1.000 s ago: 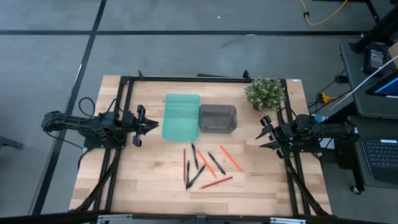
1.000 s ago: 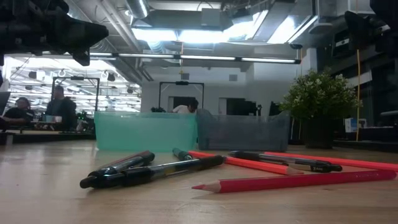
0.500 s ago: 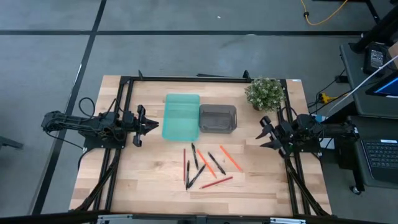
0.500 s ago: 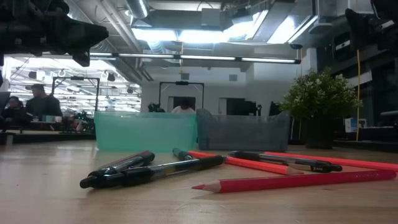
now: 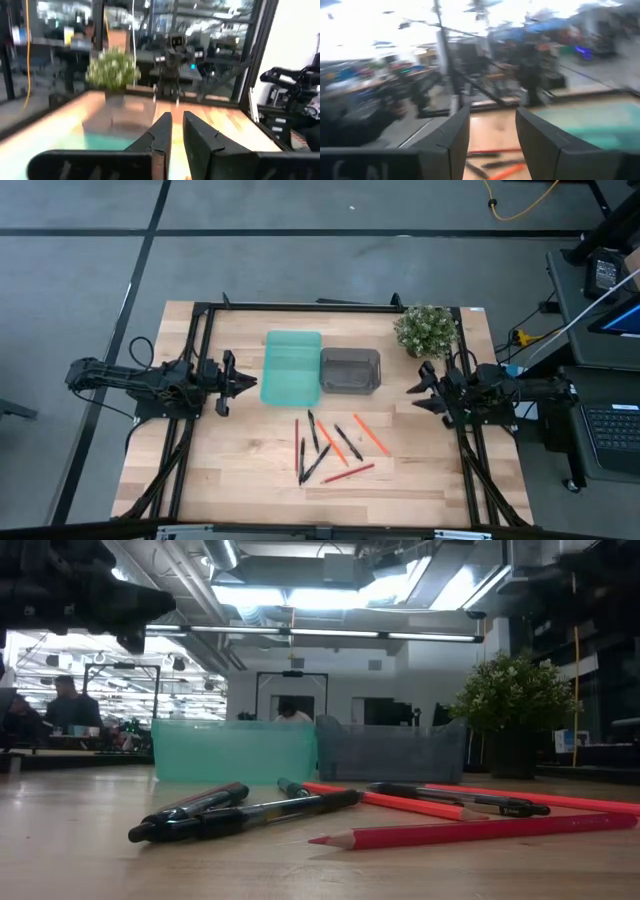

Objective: Sort pens & pencils
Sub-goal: Put the black pen into the black bin

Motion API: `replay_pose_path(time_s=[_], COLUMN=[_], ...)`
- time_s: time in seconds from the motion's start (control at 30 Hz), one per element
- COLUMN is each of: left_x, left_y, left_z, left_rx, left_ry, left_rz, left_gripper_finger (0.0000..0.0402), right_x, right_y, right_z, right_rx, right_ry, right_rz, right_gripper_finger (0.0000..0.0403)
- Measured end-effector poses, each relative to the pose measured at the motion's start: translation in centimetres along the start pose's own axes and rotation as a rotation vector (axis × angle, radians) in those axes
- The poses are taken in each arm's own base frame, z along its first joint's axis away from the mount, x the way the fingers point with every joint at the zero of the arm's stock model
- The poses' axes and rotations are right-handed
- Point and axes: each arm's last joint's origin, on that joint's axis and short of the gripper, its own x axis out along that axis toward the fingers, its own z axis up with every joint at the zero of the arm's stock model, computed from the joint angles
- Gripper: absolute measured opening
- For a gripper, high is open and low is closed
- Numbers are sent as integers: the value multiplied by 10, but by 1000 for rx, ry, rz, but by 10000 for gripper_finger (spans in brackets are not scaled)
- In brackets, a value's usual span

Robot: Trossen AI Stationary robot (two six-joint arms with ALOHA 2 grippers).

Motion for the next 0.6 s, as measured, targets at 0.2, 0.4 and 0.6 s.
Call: replay_pose_path(time_s=[0.2, 0.4, 0.6], left_x=[7, 16, 32], left_y=[-2, -22, -53], left_z=[-5, 60, 133], left_rx=[-110, -111, -114], left_ry=[99, 119, 299], left_rz=[4, -77, -82], left_gripper_finger=[41, 41, 41], right_x=[5, 12, 35], right_y=[-2, 16, 38], right_z=[-7, 42, 100], right_rx=[204, 199, 224], right_ry=[76, -14, 198], right_rz=[-15, 138, 109], right_gripper_finger=[161, 161, 161])
